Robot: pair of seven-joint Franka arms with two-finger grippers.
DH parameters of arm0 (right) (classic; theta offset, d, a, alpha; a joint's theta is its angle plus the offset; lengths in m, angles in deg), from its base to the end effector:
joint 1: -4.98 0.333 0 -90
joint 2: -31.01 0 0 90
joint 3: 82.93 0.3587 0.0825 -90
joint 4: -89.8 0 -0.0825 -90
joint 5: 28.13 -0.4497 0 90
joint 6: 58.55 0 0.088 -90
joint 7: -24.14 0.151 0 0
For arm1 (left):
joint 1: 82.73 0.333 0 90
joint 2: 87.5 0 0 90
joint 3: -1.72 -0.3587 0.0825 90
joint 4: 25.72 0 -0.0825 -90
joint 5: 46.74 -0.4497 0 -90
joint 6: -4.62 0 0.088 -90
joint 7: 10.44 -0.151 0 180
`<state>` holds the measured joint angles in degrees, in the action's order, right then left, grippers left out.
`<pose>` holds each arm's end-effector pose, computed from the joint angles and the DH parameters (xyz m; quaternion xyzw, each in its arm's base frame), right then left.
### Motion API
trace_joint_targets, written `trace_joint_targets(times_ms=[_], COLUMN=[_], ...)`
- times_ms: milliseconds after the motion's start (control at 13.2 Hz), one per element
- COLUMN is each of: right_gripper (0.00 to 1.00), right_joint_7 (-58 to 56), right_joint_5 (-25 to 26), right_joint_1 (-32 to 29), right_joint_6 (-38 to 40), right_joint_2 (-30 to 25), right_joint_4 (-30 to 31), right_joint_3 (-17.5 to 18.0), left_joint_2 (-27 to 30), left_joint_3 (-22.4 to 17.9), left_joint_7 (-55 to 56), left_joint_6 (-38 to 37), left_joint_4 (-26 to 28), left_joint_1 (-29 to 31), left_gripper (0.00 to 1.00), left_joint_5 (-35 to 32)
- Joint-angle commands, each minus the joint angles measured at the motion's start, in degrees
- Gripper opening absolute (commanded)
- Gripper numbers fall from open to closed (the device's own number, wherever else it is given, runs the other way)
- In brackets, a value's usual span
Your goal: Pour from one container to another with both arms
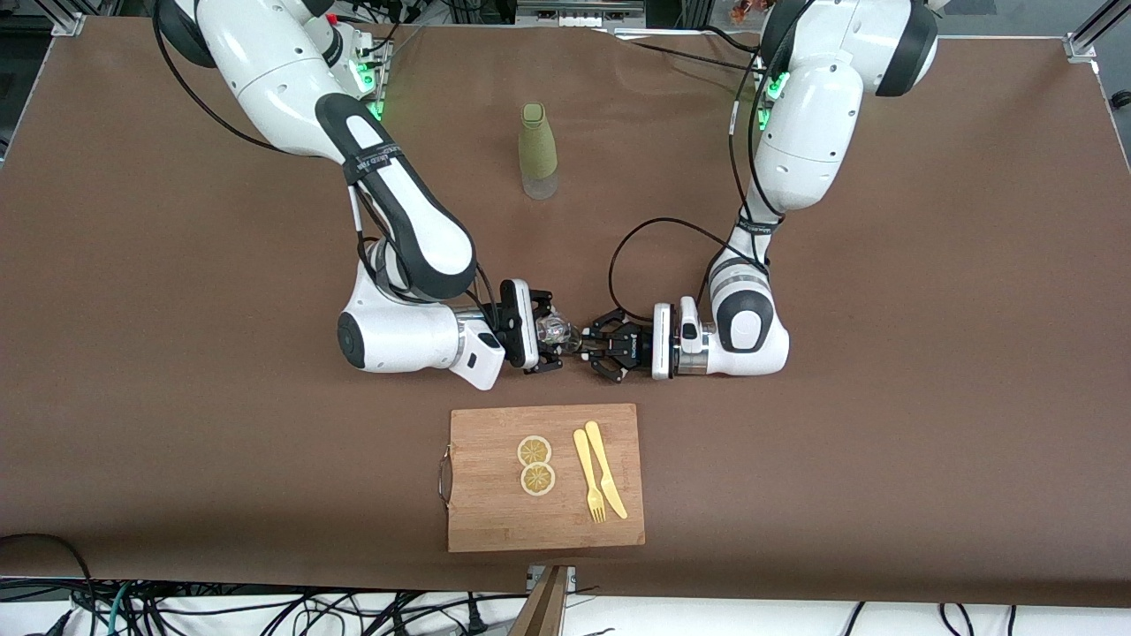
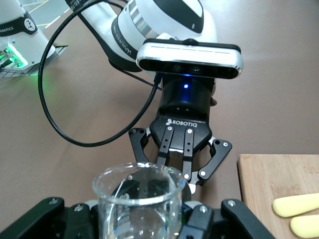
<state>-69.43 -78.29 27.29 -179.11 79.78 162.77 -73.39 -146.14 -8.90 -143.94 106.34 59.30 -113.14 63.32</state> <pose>0.7098 0.4775 0.2292 -0.6160 -0.6665 -0.2084 0.3644 0.6828 -0.4040 0.0583 0.5571 -0.4930 0.4278 0.5134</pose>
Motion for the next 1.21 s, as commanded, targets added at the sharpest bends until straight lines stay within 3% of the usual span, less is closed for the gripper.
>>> trace_joint_targets(times_ms=[0,302,605,907,1134], right_gripper=[0.07,0.07,0.07,0.07,0.07], right_joint_7=[-0.6,-1.8,-2.8,-8.4,-11.6], right_joint_5=[-4.0,-6.6,-8.3,-8.5,-8.6], right_joint_1=[-0.2,-0.5,-4.0,-9.4,-14.8], right_joint_6=[1.0,1.6,7.9,16.4,22.9], right_joint_2=[-1.3,-1.4,-2.4,-3.4,-3.9], right_joint_4=[0.9,0.9,0.9,0.9,0.9], right_joint_3=[0.0,0.0,-0.1,-0.1,-0.1], left_joint_2=[-0.7,-0.8,-0.6,0.0,0.1], left_joint_3=[-0.3,-0.4,-0.5,-0.6,-0.6], left_joint_7=[-1.5,-1.6,-2.3,-5.5,-8.6], left_joint_6=[0.6,0.5,-0.4,-5.4,-14.0], left_joint_4=[-0.9,-0.9,-0.4,0.8,3.0], left_joint_1=[-0.6,-0.6,-0.3,3.1,7.5], left_gripper=[0.00,0.00,0.00,0.00,0.00], left_joint_5=[1.9,1.9,1.8,1.5,0.8])
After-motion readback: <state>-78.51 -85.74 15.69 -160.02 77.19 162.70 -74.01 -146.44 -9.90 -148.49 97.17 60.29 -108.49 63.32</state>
